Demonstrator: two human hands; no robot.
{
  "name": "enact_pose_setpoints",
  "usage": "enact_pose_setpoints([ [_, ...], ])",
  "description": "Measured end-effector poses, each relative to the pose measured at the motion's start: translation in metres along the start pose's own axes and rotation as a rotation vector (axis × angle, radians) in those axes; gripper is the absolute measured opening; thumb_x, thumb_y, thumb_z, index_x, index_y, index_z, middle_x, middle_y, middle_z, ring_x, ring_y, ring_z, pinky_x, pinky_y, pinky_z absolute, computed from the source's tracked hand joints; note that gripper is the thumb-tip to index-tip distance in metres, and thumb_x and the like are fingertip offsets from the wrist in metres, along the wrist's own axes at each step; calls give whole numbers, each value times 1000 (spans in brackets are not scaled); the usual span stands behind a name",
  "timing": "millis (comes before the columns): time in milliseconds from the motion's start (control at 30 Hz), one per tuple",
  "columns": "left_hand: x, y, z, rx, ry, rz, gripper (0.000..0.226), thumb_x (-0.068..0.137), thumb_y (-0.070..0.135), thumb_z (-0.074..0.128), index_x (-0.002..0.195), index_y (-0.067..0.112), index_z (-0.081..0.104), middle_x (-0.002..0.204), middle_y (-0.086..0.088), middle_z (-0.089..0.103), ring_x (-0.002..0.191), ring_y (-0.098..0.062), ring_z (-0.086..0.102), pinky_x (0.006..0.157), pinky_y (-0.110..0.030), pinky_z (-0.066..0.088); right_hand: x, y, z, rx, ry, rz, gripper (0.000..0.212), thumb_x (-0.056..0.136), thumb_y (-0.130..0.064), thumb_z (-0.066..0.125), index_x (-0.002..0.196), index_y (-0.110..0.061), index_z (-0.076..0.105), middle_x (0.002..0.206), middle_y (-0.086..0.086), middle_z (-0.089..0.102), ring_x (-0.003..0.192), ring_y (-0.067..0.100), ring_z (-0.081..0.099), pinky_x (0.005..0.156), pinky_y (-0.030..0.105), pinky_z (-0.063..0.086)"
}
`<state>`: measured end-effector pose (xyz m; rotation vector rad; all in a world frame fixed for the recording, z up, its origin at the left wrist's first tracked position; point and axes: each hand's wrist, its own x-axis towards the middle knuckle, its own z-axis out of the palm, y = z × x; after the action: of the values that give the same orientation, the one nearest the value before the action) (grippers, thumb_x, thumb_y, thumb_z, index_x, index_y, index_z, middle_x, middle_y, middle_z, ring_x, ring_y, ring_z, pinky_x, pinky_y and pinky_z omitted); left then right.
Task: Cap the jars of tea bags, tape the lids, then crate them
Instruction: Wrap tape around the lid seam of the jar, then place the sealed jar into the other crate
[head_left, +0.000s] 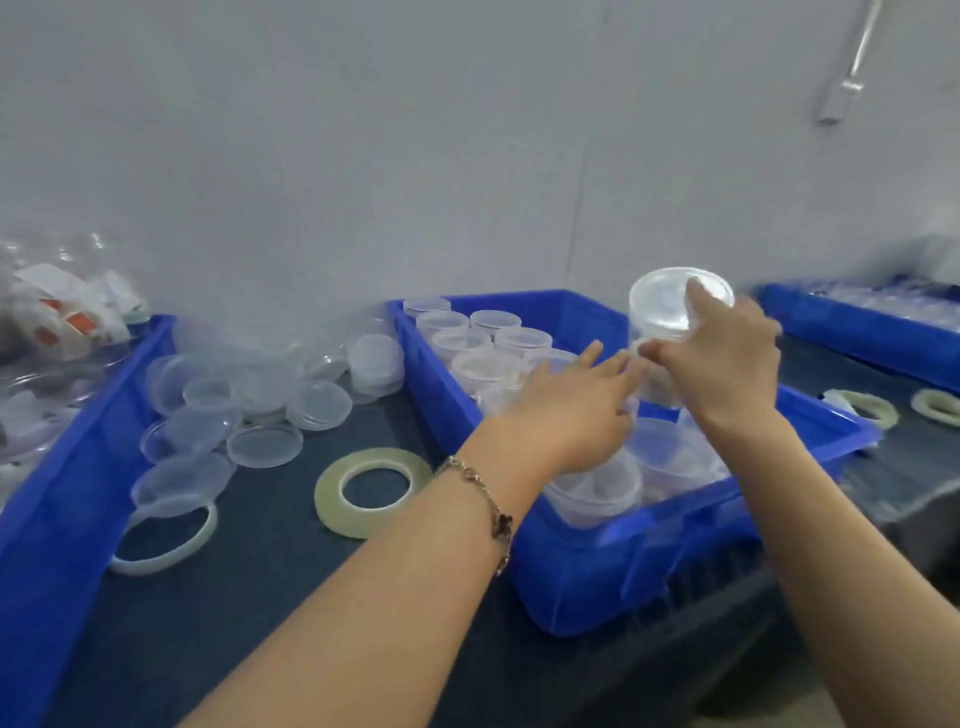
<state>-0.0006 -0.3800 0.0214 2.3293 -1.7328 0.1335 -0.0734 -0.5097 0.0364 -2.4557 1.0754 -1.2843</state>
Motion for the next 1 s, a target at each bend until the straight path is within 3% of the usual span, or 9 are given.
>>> enact_pose_setpoints([
  [133, -2, 2, 27, 34, -107, -7, 53, 102, 35, 29, 151, 21, 16, 160, 1, 9, 146, -17, 2, 115, -43, 5, 13, 23, 9, -32, -23, 14, 68, 79, -39, 70, 138, -21, 42, 128, 22, 45, 109, 39, 47, 85, 41, 40],
  [267, -11, -6, 35, -23, -152, -65, 51, 103, 40, 24, 149, 20, 23, 158, -4, 17, 146, -19, 7, 116, -42, 8, 24, 32, 21, -58, -144, 24, 59, 76, -39, 72, 128, -20, 50, 121, 21, 50, 104, 40, 50, 77, 38, 38],
  [400, -18, -5, 39, -69, -111, -79, 52, 103, 40, 24, 150, 18, 24, 157, -6, 20, 145, -20, 11, 117, -39, 10, 13, 47, 36, -138, -321, 65, 45, 72, -49, 71, 105, -21, 59, 104, 11, 63, 93, 32, 54, 67, 35, 36],
  [533, -19, -3, 44, -126, -69, -104, 52, 103, 40, 22, 150, 18, 22, 157, -4, 20, 144, -19, 11, 115, -34, 7, 2, 62, 45, -182, -395, 139, 50, 75, -61, 62, 115, -32, 58, 111, 5, 63, 101, 32, 54, 81, 45, 39],
  [633, -21, -3, 47, -147, -44, -106, 52, 103, 39, 22, 150, 18, 24, 156, -3, 23, 143, -19, 14, 114, -33, 8, 5, 65, 46, -221, -476, 158, 43, 84, -65, 46, 109, -34, 62, 111, 4, 62, 99, 29, 51, 86, 45, 36],
  [733, -22, -3, 47, -145, -26, -115, 51, 103, 39, 22, 149, 19, 26, 156, -3, 25, 143, -19, 15, 115, -35, 9, 8, 60, 44, -306, -553, 190, 51, 88, -68, 35, 121, -39, 60, 130, 6, 52, 122, 34, 40, 102, 51, 32],
  [833, -23, -3, 48, -151, 40, -120, 51, 103, 39, 21, 149, 20, 26, 157, -4, 23, 144, -18, 15, 115, -37, 9, 5, 41, 44, -323, -530, 100, 47, 93, -55, 38, 121, -26, 61, 147, 9, 34, 139, 31, 16, 109, 56, 18],
  [1000, -40, -14, 35, -434, 264, -213, 50, 103, 40, 25, 151, 27, 20, 158, 8, 18, 144, -5, 9, 116, -32, 2, -27, -20, 34, -135, -479, -190, 49, 95, -46, 43, 137, -23, 47, 156, 3, 21, 146, 18, 5, 112, 53, 13],
])
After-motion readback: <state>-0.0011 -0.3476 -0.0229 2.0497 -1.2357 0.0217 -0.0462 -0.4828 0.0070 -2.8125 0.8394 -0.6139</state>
